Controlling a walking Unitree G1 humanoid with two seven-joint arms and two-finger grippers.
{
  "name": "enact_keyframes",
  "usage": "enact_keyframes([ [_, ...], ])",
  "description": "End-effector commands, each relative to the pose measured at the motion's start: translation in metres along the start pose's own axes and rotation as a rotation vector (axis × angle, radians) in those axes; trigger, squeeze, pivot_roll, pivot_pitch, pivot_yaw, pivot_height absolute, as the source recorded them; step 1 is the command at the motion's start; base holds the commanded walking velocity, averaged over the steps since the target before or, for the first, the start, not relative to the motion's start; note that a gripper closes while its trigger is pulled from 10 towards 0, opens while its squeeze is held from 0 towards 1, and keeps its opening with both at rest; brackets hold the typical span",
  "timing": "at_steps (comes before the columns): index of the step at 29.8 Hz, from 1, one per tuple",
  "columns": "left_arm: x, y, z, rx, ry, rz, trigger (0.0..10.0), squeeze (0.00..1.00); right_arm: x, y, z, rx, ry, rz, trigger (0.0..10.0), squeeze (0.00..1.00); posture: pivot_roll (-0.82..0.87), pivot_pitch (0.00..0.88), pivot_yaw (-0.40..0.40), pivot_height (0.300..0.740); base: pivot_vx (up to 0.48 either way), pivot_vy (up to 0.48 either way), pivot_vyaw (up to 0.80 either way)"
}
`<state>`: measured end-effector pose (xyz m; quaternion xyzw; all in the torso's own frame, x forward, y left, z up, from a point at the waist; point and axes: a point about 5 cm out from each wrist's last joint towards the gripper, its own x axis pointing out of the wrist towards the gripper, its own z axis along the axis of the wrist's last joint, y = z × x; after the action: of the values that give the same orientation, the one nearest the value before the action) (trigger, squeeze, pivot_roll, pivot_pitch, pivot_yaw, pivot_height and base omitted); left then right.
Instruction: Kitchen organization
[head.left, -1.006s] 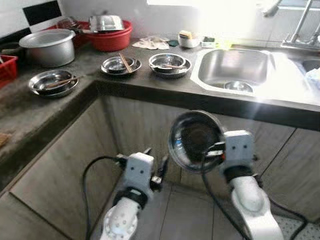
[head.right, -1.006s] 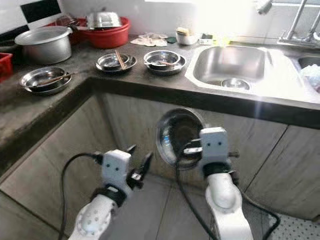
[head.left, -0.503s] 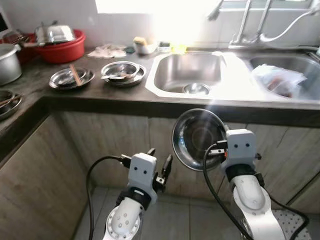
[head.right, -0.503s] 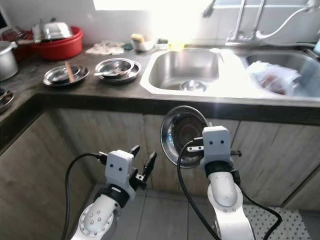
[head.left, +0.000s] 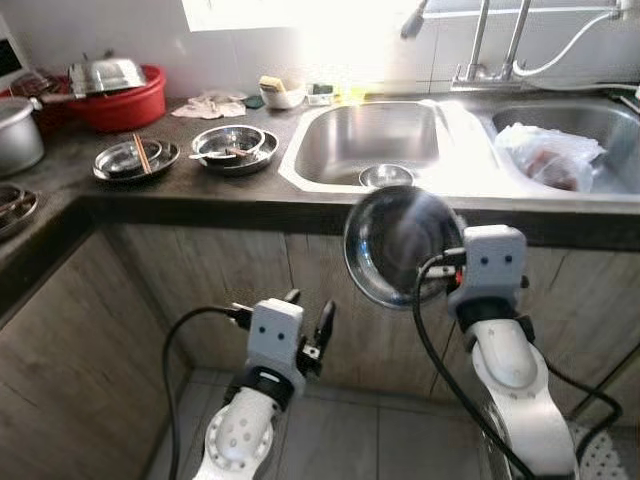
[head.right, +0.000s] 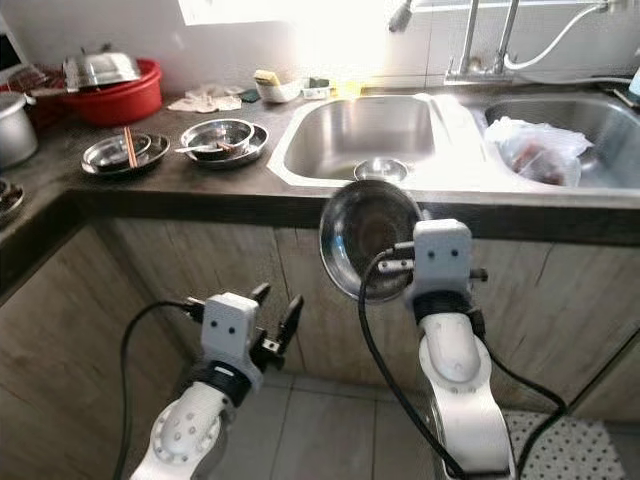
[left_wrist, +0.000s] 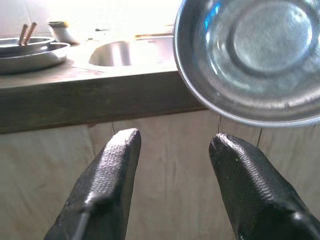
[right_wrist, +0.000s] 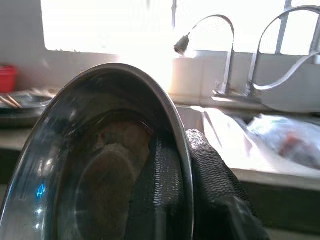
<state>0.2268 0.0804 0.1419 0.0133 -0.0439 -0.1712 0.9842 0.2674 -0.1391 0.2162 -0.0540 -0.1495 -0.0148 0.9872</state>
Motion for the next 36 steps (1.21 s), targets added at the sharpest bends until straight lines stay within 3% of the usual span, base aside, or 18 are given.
enact_keyframes([
  [1,0.0,0.002,0.003,0.007,-0.009,0.002,10.0,0.0,0.005,-0.004,0.008,0.013,-0.03,-0.014,10.0,0.0,0.06,0.064,0.011,0.74,0.244,0.0,0.0],
  [7,-0.001,0.002,0.002,0.01,-0.005,0.003,10.0,0.0,0.011,-0.009,0.014,0.015,-0.053,-0.022,10.0,0.0,0.07,0.068,0.009,0.74,0.258,0.0,0.0],
  [36,-0.002,0.001,0.0,0.027,0.002,-0.011,10.0,0.0,0.015,-0.004,0.019,0.047,-0.06,0.016,10.0,0.0,0.06,0.068,0.009,0.74,0.339,0.0,0.0],
])
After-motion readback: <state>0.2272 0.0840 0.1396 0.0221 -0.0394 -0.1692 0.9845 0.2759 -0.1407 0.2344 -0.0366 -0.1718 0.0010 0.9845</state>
